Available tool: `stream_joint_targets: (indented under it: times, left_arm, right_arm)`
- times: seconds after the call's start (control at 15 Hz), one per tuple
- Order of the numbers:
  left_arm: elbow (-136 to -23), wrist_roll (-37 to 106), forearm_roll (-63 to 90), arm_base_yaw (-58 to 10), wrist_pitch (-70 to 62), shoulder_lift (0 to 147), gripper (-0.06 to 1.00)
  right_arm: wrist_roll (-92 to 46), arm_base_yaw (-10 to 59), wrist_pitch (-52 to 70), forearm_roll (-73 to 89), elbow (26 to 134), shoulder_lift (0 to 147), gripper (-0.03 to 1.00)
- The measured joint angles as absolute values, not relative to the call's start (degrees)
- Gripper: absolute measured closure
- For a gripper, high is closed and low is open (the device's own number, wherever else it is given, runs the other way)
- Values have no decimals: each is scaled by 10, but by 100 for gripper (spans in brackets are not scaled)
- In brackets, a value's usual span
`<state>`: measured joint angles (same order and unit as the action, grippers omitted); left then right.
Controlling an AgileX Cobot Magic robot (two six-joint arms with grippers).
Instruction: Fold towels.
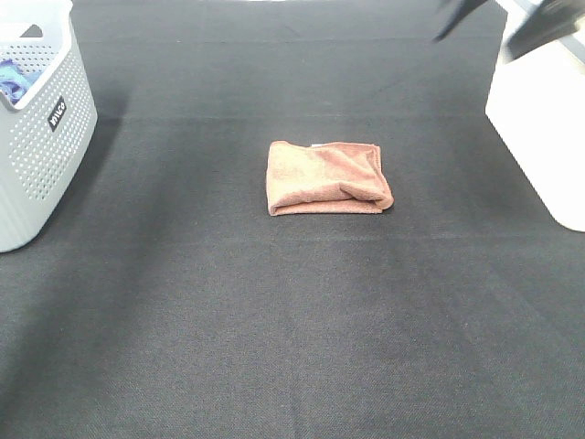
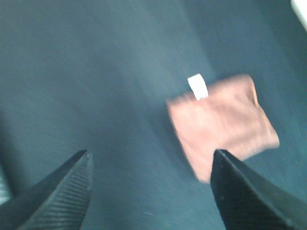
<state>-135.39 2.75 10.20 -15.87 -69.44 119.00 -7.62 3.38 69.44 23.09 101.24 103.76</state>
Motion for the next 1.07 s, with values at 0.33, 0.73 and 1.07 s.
stream_joint_targets:
  times: [0.33, 0.73, 1.07]
  left_arm:
    - [-1189, 14, 73, -163, -694, 1024, 28]
    - [-712, -13, 64, -163, -686, 724, 28]
    - [-414, -4, 62, -163, -674, 443, 28]
  right_arm:
    - [-82, 34, 696, 162, 873, 877, 11]
    - [-77, 34, 661, 123, 562, 580, 11]
    - [-90, 34, 660, 102, 356, 313, 11]
